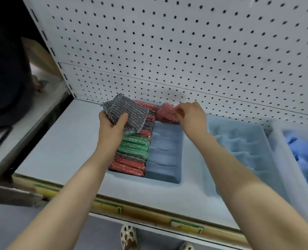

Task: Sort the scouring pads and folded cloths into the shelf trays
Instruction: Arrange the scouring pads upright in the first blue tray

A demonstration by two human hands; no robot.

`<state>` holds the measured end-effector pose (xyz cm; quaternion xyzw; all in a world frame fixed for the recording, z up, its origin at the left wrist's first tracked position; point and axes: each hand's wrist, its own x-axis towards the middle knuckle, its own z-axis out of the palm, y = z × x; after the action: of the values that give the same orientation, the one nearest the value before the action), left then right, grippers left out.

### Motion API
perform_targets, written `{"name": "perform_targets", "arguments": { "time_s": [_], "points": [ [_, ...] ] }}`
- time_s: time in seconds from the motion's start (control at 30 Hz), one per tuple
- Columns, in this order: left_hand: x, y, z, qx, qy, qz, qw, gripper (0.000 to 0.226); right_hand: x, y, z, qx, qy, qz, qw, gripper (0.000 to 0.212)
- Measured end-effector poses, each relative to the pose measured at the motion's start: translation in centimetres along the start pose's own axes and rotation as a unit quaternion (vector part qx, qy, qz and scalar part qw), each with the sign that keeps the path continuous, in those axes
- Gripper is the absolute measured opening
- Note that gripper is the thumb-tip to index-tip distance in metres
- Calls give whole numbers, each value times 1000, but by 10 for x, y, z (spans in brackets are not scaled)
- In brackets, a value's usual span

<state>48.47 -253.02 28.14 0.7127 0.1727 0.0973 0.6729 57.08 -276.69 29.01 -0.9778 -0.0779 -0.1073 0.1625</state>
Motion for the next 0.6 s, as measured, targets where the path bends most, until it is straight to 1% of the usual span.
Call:
{"name": "perform_targets", "arguments": {
  "time_s": [0.07, 0.17, 0.23, 0.3, 0.33, 0.37, 0.4, 0.43, 0.47, 0.5, 0.53, 0.57, 0.6],
  "points": [
    [5, -1, -1, -2, -10, -9, 1000, 62, 10, -8, 12, -96, -26, -21, 995, 24],
    [9, 0, 1, 13, -26, -3, 1000, 63, 15, -17, 26, -174, -89, -37, 980, 24],
    [12, 0, 2, 19, -30, 2, 999, 60, 16, -16, 31, -177, -113, -24, 977, 27],
    [15, 1, 2, 33, -32, 11, 999, 53, 16, -13, 32, -147, -92, -22, 985, 31],
    [16, 1, 2, 40, -33, 15, 999, 51, 15, -13, 31, -109, -60, -19, 992, 30],
    [16, 3, 2, 45, -35, 18, 998, 51, 14, -17, 28, -39, -16, -11, 999, 25],
    [16, 5, 2, 51, -37, 22, 998, 54, 12, -23, 22, 61, 14, 3, 998, 19],
    [16, 8, 4, 58, -39, 28, 997, 58, 10, -30, 15, 175, 11, 22, 984, 19],
    [16, 11, 7, 64, -42, 35, 996, 62, 9, -39, 7, 282, -27, 38, 958, 26],
    [17, 15, 11, 69, -43, 43, 996, 65, 7, -46, -1, 364, -88, 42, 926, 30],
    [17, 18, 15, 72, -43, 49, 995, 66, 6, -52, -5, 406, -145, 37, 901, 31],
    [18, 20, 20, 74, -42, 54, 995, 66, 6, -54, -8, 414, -179, 26, 892, 30],
    [18, 23, 24, 79, -43, 61, 994, 65, 6, -54, -11, 419, -192, 24, 887, 30]
  ]
}}
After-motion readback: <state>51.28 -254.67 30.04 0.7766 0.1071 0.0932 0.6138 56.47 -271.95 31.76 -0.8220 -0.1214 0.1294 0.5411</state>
